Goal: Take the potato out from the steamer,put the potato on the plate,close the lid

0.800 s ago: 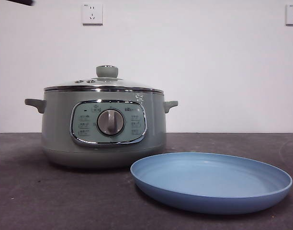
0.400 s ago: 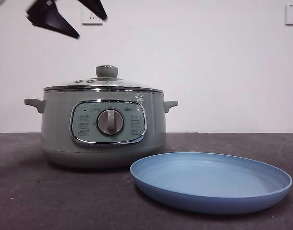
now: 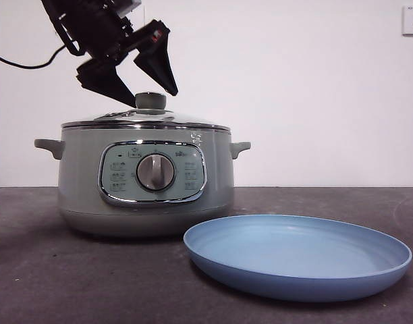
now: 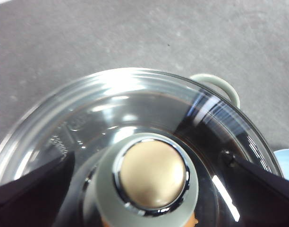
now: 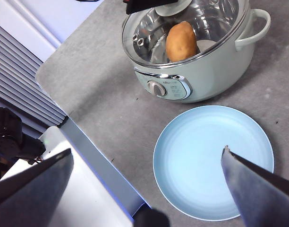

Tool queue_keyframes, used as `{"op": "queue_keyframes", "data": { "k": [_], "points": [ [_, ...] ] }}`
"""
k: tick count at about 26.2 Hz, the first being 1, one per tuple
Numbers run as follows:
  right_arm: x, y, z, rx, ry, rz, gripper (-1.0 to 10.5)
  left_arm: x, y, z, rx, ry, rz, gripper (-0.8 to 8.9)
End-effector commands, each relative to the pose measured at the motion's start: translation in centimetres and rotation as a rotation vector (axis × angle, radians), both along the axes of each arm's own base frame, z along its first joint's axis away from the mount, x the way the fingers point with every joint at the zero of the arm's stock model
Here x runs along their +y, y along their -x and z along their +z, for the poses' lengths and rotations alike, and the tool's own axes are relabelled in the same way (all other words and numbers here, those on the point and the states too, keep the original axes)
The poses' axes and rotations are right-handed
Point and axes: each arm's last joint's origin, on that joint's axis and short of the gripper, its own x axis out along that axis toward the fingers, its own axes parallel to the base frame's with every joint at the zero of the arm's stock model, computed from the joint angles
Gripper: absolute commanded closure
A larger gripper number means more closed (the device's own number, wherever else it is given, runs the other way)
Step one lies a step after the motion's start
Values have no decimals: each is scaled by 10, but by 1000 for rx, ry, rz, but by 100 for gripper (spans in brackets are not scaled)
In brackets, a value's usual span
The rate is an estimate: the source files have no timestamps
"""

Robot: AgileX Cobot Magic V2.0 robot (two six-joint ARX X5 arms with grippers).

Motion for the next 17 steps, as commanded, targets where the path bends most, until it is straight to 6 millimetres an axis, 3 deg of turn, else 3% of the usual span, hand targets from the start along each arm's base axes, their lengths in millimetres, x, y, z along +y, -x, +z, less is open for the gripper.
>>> {"op": "queue_keyframes", "data": {
  "k": [1, 4, 9, 13, 17],
  "points": [
    [0, 0, 1, -4, -1, -1, 286, -5, -3, -7, 4, -14, -16, 166],
    [0, 0, 1, -5, -1, -1, 286, -8, -2, -7, -1, -26, -8, 212],
    [0, 0, 1, -5, -1, -1, 286, -8, -2, -7, 6, -31, -8, 598],
    [0, 0, 1, -5, 0, -2, 286, -8, -2, -7, 6, -30, -8, 831],
    [0, 0, 1, -5, 0, -2, 286, -8, -1, -7, 9, -31, -8, 822]
  ]
}}
